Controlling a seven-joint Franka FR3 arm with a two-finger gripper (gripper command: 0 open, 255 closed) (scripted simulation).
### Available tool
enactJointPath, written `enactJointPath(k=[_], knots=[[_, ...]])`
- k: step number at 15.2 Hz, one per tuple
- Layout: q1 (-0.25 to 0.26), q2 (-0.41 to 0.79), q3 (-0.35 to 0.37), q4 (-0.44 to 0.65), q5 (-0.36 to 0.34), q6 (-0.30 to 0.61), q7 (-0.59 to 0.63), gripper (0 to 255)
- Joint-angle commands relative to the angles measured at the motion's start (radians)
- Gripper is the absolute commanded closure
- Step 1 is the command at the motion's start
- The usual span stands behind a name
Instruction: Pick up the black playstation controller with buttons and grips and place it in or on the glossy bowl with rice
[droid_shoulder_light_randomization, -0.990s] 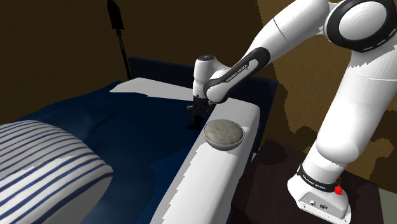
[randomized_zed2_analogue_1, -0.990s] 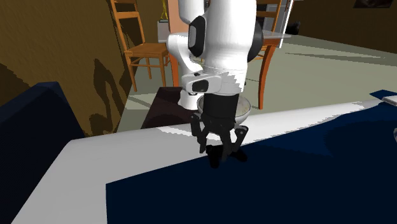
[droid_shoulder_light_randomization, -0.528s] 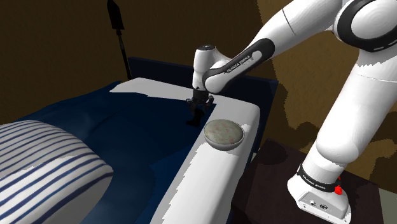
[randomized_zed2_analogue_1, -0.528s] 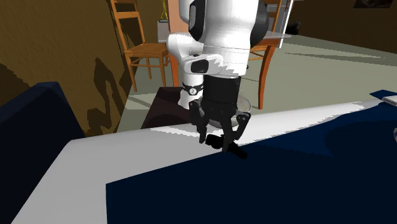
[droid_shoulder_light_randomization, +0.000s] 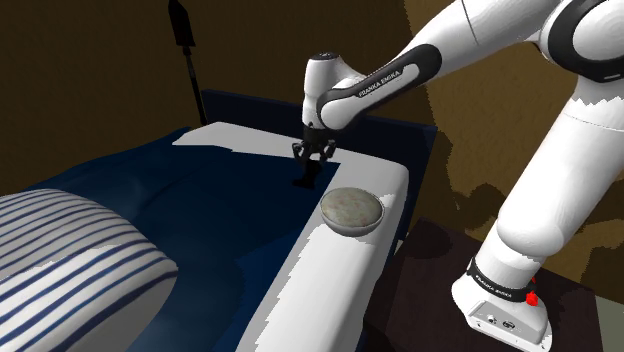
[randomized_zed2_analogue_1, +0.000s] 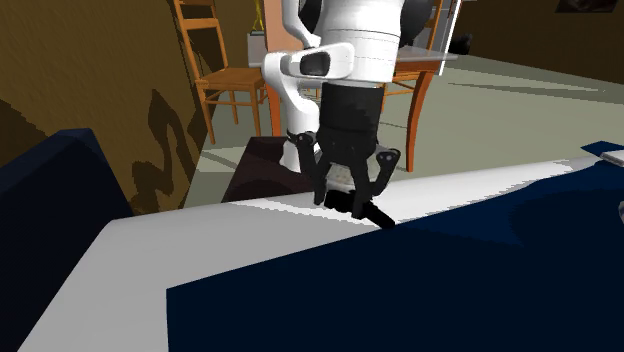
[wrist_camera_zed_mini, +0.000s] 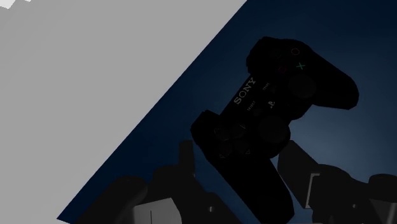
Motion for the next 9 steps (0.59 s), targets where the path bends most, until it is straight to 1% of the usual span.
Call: enactJointPath(k=[1,9], knots=[[0.0,-0.015,-0.001,0.013,0.009,-0.027,-0.008,255],[0.002,-0.057,-0.004,0.079,0.032,-0.132,-0.032,255]])
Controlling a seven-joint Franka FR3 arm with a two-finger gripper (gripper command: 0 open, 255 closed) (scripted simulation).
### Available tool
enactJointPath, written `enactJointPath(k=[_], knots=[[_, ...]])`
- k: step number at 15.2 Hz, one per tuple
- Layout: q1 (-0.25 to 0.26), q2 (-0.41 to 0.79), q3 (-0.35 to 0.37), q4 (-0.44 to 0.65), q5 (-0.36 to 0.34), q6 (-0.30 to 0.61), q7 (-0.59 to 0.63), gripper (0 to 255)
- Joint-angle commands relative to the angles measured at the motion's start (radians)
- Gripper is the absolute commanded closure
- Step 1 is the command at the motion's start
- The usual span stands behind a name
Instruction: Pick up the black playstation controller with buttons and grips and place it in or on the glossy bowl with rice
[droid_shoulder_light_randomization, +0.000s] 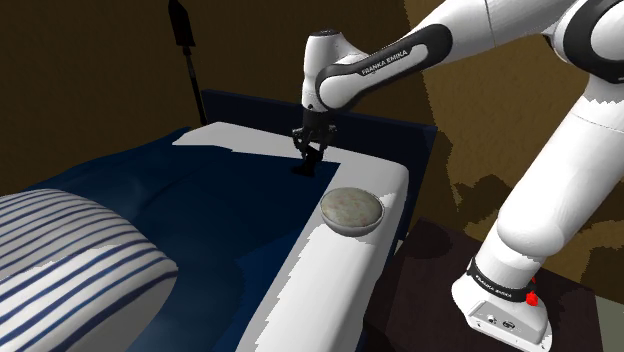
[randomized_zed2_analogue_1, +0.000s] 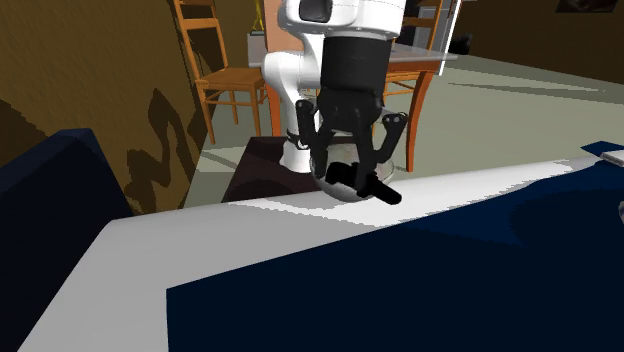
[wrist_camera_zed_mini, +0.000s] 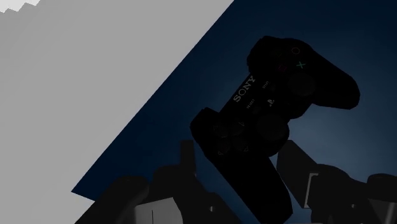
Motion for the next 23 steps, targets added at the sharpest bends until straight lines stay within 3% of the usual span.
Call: enactJointPath(k=[1,5,12,18,23], knots=[[0.0,-0.011,-0.001,0.017,0.006,-0.028,-0.007,255],[0.0,-0.024,-0.003,0.048,0.013,-0.071,-0.015,255],[0.041,-0.31,-0.008,-0.209,0.093,-0.091,-0.03,255],[0.107,-0.596,-0.013,-0.405,0.155,-0.182,-0.026,255],[0.11,-0.583,-0.004,-0.464,0.159,-0.11,-0.019,255]])
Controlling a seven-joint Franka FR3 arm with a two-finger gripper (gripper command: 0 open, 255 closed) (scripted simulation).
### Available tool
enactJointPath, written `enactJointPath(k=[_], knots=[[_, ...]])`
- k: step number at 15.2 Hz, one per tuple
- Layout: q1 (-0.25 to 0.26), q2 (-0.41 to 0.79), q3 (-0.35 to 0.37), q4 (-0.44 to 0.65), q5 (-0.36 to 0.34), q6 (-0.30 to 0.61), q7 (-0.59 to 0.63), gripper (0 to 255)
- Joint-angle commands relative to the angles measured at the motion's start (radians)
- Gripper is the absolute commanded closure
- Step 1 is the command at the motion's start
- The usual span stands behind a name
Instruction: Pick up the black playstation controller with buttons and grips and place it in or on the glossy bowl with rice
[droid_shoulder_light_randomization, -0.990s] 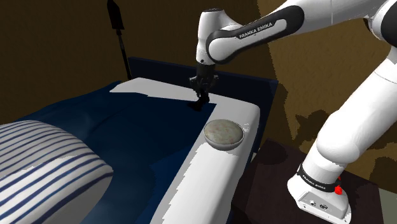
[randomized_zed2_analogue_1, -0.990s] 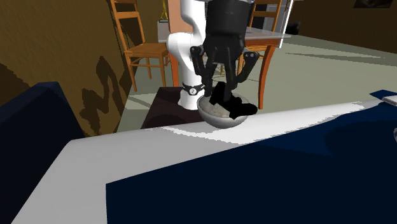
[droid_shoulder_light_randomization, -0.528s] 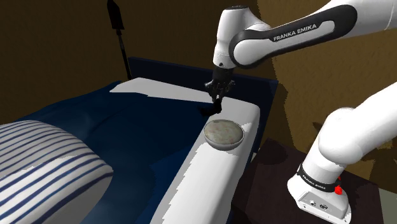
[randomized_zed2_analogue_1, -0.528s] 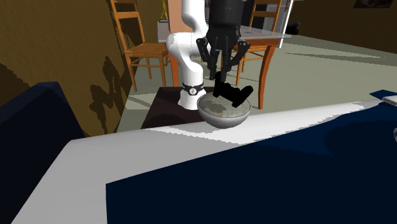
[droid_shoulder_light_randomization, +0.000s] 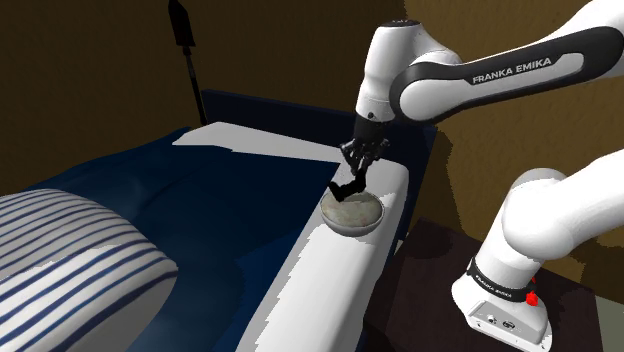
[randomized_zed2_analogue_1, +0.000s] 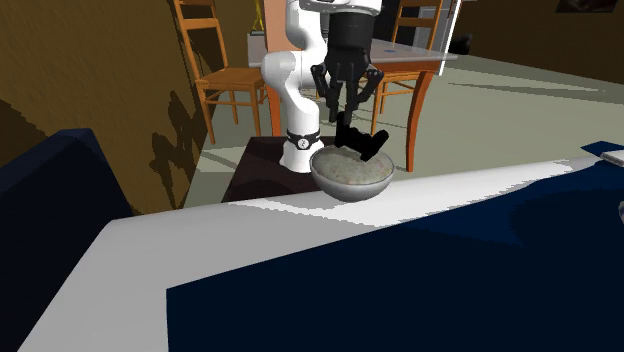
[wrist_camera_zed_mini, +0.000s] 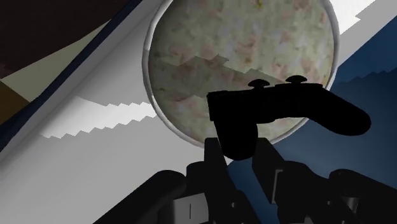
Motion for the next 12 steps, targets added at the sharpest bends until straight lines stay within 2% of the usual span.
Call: enactJointPath(k=[1,12], knots=[[0.001,0.006,0.005,-0.023,0.002,0.029,0.004,255],[0.003,0.058,0.025,-0.123,0.005,0.18,0.021,255]])
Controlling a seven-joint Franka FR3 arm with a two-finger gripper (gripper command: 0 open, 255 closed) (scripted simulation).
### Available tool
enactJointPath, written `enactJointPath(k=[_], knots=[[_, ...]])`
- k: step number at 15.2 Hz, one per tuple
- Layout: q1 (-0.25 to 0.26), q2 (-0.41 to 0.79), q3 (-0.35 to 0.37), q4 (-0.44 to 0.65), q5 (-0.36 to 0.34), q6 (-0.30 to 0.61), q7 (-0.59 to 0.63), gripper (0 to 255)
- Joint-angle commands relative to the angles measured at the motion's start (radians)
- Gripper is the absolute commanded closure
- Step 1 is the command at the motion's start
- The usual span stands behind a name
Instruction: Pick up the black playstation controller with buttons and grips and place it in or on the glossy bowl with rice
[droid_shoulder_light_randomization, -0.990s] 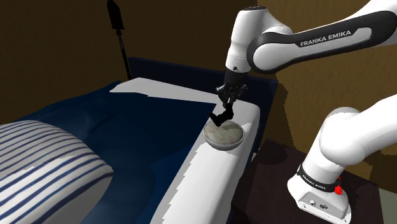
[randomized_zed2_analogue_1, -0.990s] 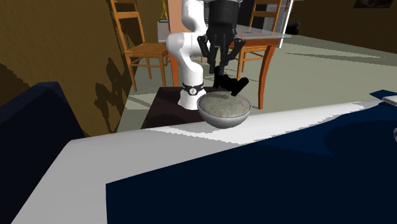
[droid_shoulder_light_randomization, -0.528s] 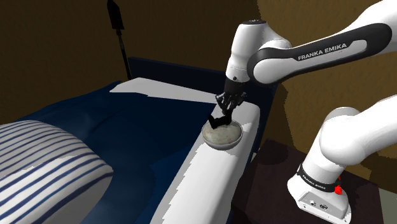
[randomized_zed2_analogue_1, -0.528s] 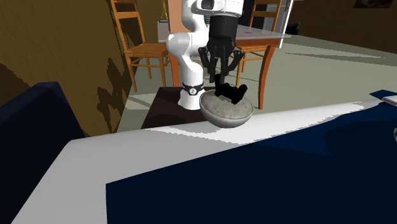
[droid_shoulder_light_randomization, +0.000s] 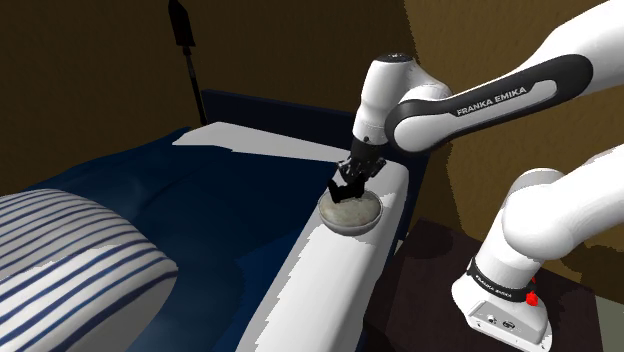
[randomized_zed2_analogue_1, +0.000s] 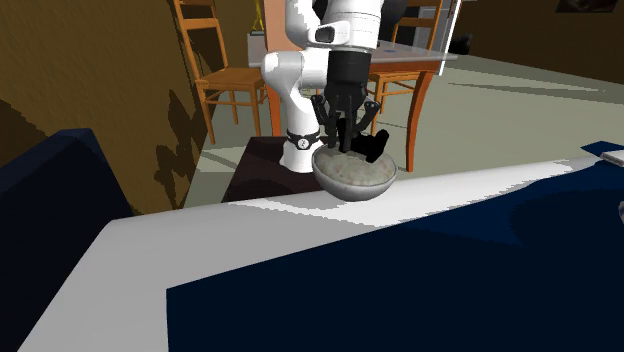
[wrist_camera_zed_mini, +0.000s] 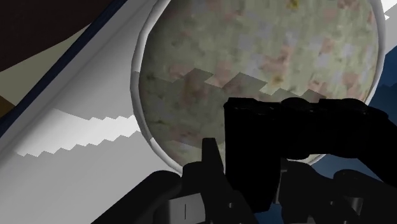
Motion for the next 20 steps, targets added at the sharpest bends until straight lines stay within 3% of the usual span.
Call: enactJointPath(k=[1,7,8,13,17,20], knots=[[0.004,0.003,0.002,-0.014,0.002,-0.001,0.0,255],[0.005,0.003,0.001,-0.014,0.001,-0.001,0.001,255],[0.006,0.005,0.004,-0.011,0.002,-0.003,0.004,0],[0.005,0.003,0.001,-0.014,0.001,-0.001,0.0,0],[0.017,-0.074,-0.016,0.064,0.005,-0.157,-0.006,0],[0.017,-0.074,-0.016,0.064,0.005,-0.157,-0.006,0]])
